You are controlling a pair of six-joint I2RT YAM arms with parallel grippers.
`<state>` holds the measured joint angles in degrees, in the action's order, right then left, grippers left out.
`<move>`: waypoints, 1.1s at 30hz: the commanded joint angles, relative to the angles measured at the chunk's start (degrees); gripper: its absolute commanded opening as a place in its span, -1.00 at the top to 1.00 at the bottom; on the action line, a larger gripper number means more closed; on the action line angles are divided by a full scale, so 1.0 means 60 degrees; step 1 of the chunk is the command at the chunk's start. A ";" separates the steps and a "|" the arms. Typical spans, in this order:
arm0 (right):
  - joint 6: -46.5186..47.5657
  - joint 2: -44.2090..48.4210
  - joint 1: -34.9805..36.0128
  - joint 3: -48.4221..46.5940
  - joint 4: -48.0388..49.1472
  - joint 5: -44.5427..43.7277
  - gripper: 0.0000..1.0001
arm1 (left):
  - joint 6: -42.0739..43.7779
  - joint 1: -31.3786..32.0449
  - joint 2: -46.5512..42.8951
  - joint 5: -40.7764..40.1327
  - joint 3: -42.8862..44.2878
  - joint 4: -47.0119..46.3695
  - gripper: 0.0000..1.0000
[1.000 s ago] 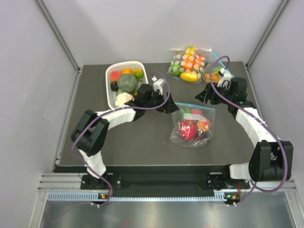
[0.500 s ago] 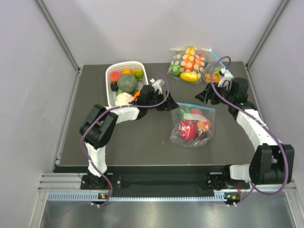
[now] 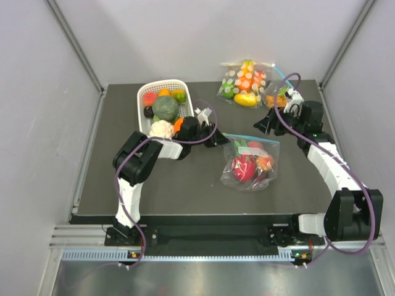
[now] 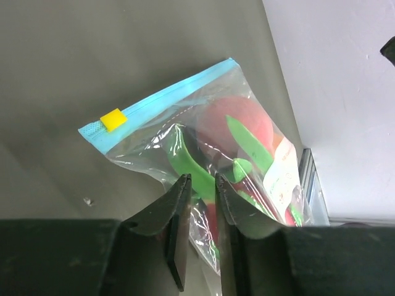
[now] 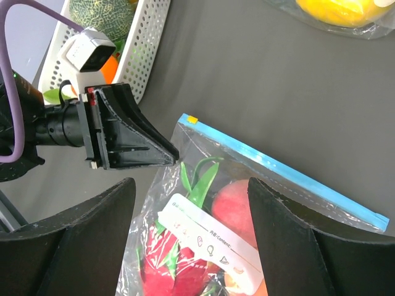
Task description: Open the zip-top bag and remove the fake food
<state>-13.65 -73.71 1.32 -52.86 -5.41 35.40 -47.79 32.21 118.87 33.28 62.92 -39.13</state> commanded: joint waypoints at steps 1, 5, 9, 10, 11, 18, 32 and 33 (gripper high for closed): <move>0.0122 0.0303 -0.0089 0.0021 0.0404 0.0092 -0.47 | 0.0332 -0.0079 -0.0738 0.0109 -0.0231 -0.0394 0.41; 0.0107 0.0230 -0.0089 0.0021 0.0404 0.0135 -0.47 | 0.1457 -0.0050 -0.1660 -0.0944 -0.0203 0.1274 -0.01; 0.0092 0.0201 -0.0089 0.0036 0.0447 0.0150 -0.47 | 0.1944 -0.0065 -0.1853 -0.1927 -0.0173 0.2610 -0.20; 0.0092 0.0186 -0.0089 0.0036 0.0447 0.0165 -0.47 | 0.1959 -0.0050 -0.1809 -0.1972 -0.0173 0.2684 -0.22; 0.0092 0.0171 -0.0089 0.0021 0.0462 0.0165 -0.47 | 0.1901 -0.0065 -0.1693 -0.1914 -0.0173 0.2699 -0.22; 0.0092 0.0171 -0.0103 0.0021 0.0433 0.0194 -0.47 | 0.1593 0.0023 -0.1121 -0.1519 0.0017 0.2305 -0.23; 0.0151 0.0127 -0.0089 0.0021 0.0404 0.0209 -0.48 | -0.0340 0.0213 0.0081 -0.0449 0.0003 -0.1576 0.02; 0.0165 0.0127 -0.0089 0.0036 0.0404 0.0223 -0.48 | -0.0399 0.0199 0.0081 -0.0289 -0.0085 -0.1825 0.21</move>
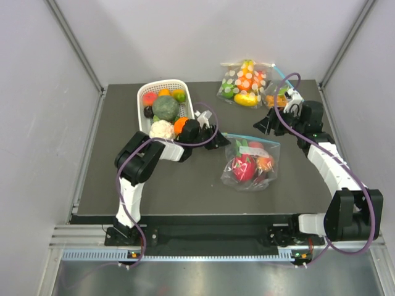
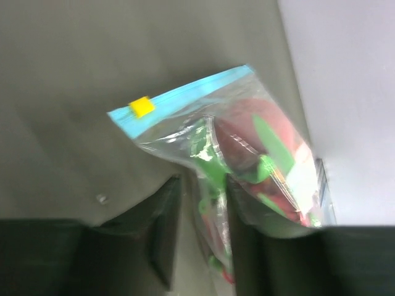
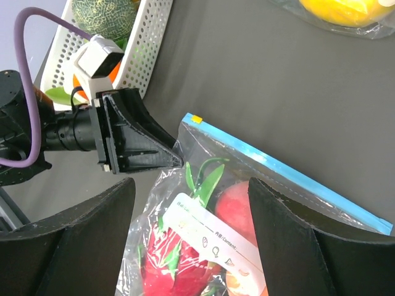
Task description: Open the zip-top bag and remove the fake food
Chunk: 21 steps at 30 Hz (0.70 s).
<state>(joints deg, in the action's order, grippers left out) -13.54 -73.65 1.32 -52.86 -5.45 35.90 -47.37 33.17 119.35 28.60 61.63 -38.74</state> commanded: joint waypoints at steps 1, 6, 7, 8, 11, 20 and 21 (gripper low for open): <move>0.0162 0.0087 -0.0089 0.0036 0.0411 0.0154 -0.48 | -0.0512 0.0038 -0.0028 0.0608 0.0071 -0.2429 0.30; 0.0177 0.0087 -0.0089 0.0007 0.0484 0.0271 -0.48 | -0.0191 0.0024 -0.0379 0.1486 0.0113 -0.3299 1.00; 0.0177 0.0087 -0.0089 0.0006 0.0499 0.0330 -0.48 | 0.0085 0.0038 -0.0438 0.1880 0.0202 -0.3241 1.00; 0.0177 0.0116 -0.0089 0.0021 0.0513 0.0374 -0.48 | 0.0219 0.0024 -0.0511 0.2101 0.0391 -0.3110 1.00; 0.0206 0.0189 -0.0089 0.0021 0.0688 0.0695 -0.48 | 0.0644 0.0024 -0.0731 0.3097 0.0656 -0.3210 1.00; 0.0484 0.1550 0.0306 0.0636 0.2152 0.2026 -0.50 | -0.1180 0.0024 -0.1478 0.6712 0.0964 -0.6267 1.00; 0.0513 0.1668 0.0394 0.0680 0.2270 0.2174 -0.50 | -0.1418 0.0038 -0.1508 0.6892 0.0993 -0.6505 1.00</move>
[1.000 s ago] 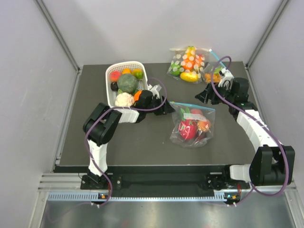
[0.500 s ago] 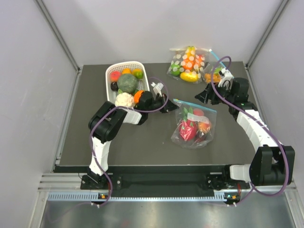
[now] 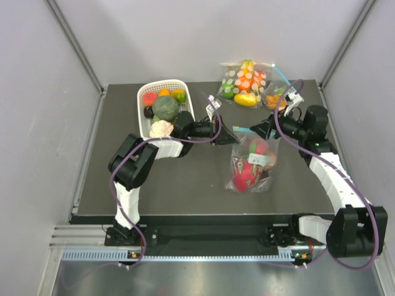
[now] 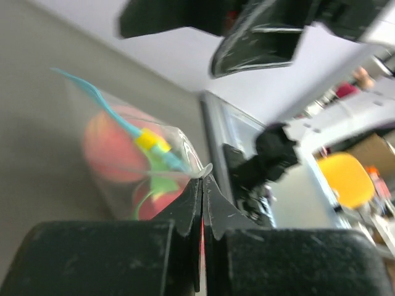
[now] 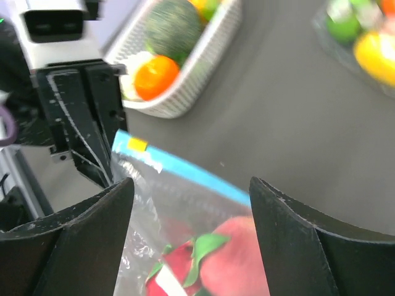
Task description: Open the zip-top bag and remove the fake food
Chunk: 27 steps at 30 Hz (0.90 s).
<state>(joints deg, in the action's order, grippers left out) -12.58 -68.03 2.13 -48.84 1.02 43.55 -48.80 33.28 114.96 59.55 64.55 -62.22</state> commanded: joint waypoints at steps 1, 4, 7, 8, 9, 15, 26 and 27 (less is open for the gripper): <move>0.0382 0.0834 0.0333 0.0039 0.1309 0.1046 -0.51 | -0.1401 0.0006 -0.0819 0.1967 0.0564 -0.2783 1.00; 0.0529 0.1157 0.0597 0.0142 0.1851 0.1544 -0.51 | -0.2222 0.0020 -0.0966 0.2657 0.0594 -0.3486 1.00; 0.0297 0.1099 0.0641 0.0069 0.2407 0.2232 -0.52 | -0.2648 0.0020 -0.1083 0.3009 0.0521 -0.3795 1.00; 0.0208 0.1070 0.0655 0.0054 0.2583 0.2451 -0.51 | -0.2663 0.0006 -0.1141 0.3053 0.0506 -0.3796 1.00; 0.0091 0.0983 0.0656 0.0054 0.3005 0.2932 -0.50 | -0.2721 0.0020 -0.1156 0.3126 0.0477 -0.3825 1.00; -0.0202 0.0544 0.0714 0.0025 0.3916 0.4737 -0.41 | -0.3656 0.0020 -0.1245 0.3449 0.0359 -0.4600 1.00; 0.0541 -0.0072 0.1549 -0.0384 0.3529 0.5851 -0.19 | -0.5197 0.0181 -0.1215 0.4137 0.0374 -0.5817 1.00; 0.0848 -0.0160 0.1651 -0.0531 0.3145 0.5896 -0.18 | -0.5212 0.0181 -0.1244 0.4138 0.0330 -0.5832 1.00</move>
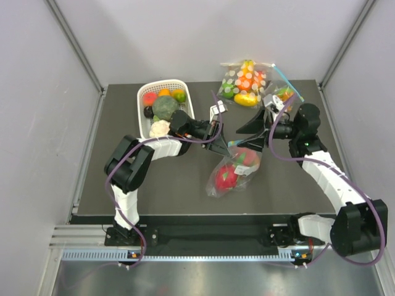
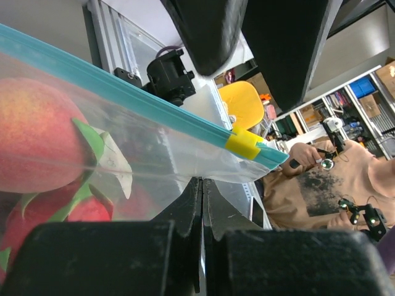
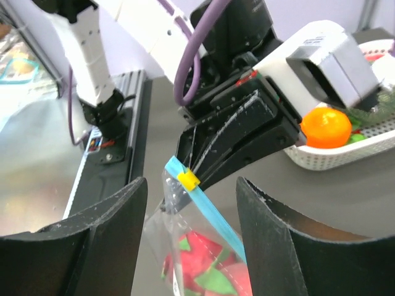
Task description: Open the zip-top bag and remove the fake food
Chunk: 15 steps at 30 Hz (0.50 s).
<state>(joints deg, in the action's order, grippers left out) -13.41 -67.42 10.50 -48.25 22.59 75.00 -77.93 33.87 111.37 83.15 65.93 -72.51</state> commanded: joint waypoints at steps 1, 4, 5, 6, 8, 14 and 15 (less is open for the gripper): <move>0.1599 -0.0321 0.0300 -0.0935 -0.0904 0.0697 -0.18 | -0.0356 0.0083 -0.0676 0.0218 0.0086 -0.4116 1.00; 0.2959 -0.0687 0.0490 -0.1463 -0.2560 0.0859 -0.16 | -0.0400 0.0097 -0.0720 0.0247 0.0056 -0.4101 1.00; 0.3170 -0.0847 0.0534 -0.1538 -0.2984 0.0845 -0.16 | -0.0444 0.0141 -0.0749 0.0291 0.0042 -0.4116 1.00; 0.3288 -0.0921 0.0578 -0.1597 -0.3032 0.0859 -0.15 | -0.0459 0.0171 -0.0750 0.0320 0.0042 -0.4102 1.00; 0.3334 -0.1053 0.0579 -0.1699 -0.3032 0.1004 -0.14 | -0.0473 0.0229 -0.0779 0.0335 0.0042 -0.4116 1.00; 0.4006 -0.1405 0.0769 -0.1963 -0.3837 0.1269 -0.05 | -0.0561 0.0273 -0.0779 0.0335 0.0085 -0.4102 1.00; 0.4152 -0.1434 0.0798 -0.1992 -0.4085 0.1298 -0.01 | -0.0561 0.0273 -0.0750 0.0335 0.0115 -0.4101 1.00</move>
<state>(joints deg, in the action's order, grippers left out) 5.52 -75.83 14.04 -56.80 1.45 79.48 -80.29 35.20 110.72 85.03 65.91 -72.95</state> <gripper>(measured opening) 0.515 0.011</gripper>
